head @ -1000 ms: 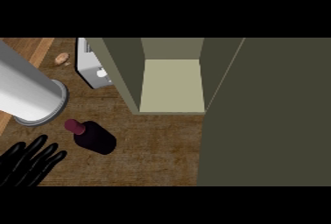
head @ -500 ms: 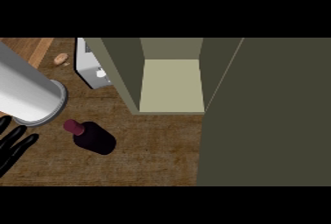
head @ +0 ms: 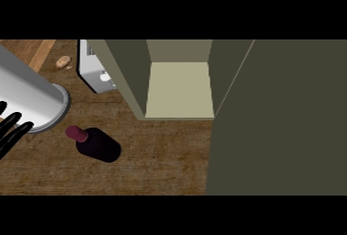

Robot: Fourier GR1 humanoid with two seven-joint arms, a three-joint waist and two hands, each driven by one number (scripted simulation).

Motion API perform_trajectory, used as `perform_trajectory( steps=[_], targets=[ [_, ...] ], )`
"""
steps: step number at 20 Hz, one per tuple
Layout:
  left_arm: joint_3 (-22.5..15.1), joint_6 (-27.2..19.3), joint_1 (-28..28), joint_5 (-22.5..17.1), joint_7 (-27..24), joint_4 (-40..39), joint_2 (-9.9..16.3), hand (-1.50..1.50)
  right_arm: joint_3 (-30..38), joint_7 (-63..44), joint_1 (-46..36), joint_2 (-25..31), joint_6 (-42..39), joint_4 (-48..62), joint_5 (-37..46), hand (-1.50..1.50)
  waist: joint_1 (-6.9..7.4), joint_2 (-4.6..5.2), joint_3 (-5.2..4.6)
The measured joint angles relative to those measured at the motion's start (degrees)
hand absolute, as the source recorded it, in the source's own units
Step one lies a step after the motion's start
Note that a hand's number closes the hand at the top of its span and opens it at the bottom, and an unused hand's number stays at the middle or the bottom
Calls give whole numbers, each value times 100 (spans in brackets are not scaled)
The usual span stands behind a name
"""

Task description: Pick up the wine, place it into the cabinet and close the cabinet

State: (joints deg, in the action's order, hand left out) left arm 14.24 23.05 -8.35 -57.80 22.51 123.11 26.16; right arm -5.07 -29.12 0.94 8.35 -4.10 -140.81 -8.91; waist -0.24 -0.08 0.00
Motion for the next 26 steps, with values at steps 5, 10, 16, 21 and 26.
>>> perform_trajectory(
  steps=[5,10,16,21,26],
  targets=[
    [-15,269,201,110,118,-558,-44,-150,-137,-168,-159,-77,99,-29,57,-150,-2,2,-1],
    [-77,706,490,400,52,-1339,-144,-150,-78,-392,-276,-24,102,-93,64,-150,-25,3,-2],
    [-155,1243,610,958,-227,-2115,-398,-150,-25,-516,-337,-15,87,-129,94,-150,-21,4,-2],
    [-152,1462,767,1652,-685,-2652,-728,-150,1,-560,-369,-39,54,-148,110,-150,-25,3,-2],
    [7,1755,1029,2386,-1350,-3444,-895,-150,-170,-528,-279,-131,53,-161,177,-150,-34,5,-3]
  ],
)
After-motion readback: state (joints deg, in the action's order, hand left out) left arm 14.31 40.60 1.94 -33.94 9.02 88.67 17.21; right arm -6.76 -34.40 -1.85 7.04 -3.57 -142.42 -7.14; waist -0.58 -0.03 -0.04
